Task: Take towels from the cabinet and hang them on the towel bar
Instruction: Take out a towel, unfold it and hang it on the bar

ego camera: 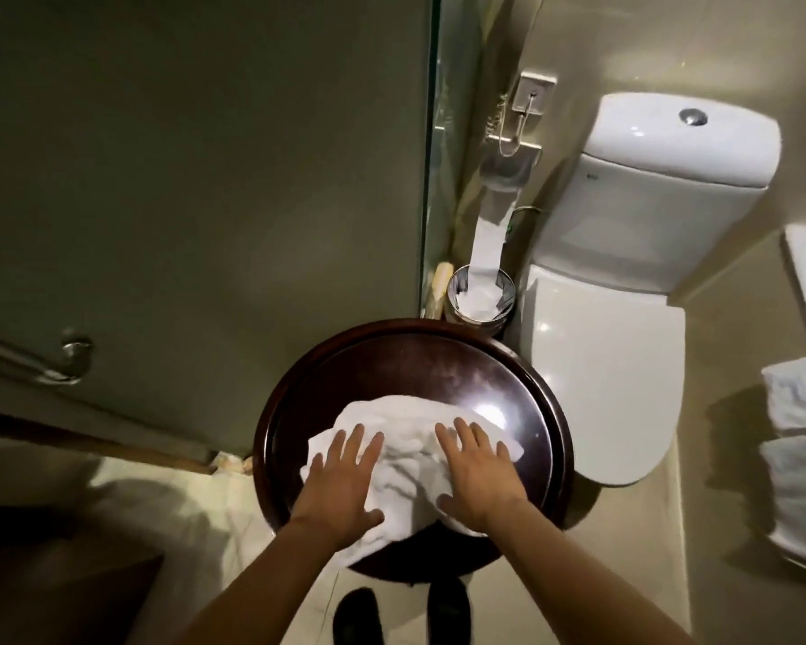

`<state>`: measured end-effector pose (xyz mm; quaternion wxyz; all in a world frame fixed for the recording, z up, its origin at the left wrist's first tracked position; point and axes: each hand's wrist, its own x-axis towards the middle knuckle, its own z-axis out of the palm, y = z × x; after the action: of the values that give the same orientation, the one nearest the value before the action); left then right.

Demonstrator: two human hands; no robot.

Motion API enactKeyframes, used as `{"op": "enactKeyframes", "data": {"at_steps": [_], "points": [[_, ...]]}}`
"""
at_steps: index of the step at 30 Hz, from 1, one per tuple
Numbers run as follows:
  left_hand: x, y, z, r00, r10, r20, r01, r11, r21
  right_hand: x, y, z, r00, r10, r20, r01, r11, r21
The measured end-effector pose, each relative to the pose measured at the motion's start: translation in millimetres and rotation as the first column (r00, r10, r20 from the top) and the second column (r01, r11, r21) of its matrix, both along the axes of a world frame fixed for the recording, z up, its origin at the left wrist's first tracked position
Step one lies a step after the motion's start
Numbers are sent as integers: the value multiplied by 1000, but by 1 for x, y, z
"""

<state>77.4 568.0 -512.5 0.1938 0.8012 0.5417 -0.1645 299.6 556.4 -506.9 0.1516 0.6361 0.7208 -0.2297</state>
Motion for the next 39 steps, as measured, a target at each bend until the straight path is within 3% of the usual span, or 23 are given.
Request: {"op": "enactKeyframes", "data": {"at_steps": [10,15,19,23,28,34,39], "points": [[22,49,-103,986,-147,-84,141,988,-69,-17,21,-92,996,6,92,-2,999,-47],[27,67,-123,989,-139,-45,140,990,20,-13,41,-104,998,-60,26,62,997,-53],[26,66,-115,992,-121,-19,121,993,-19,-11,44,-96,996,-86,-12,86,996,-19],[21,58,-94,996,-88,16,89,995,-54,-18,41,-72,991,-122,-46,119,990,-71],[-2,55,-47,998,-25,58,24,1000,9,-38,47,-16,994,-87,-64,85,996,-38],[-52,57,69,995,92,41,-98,981,167,-86,77,78,991,92,-95,-86,994,70],[-122,25,150,946,315,80,-325,914,242,-158,84,154,938,339,-76,-324,933,156]]}}
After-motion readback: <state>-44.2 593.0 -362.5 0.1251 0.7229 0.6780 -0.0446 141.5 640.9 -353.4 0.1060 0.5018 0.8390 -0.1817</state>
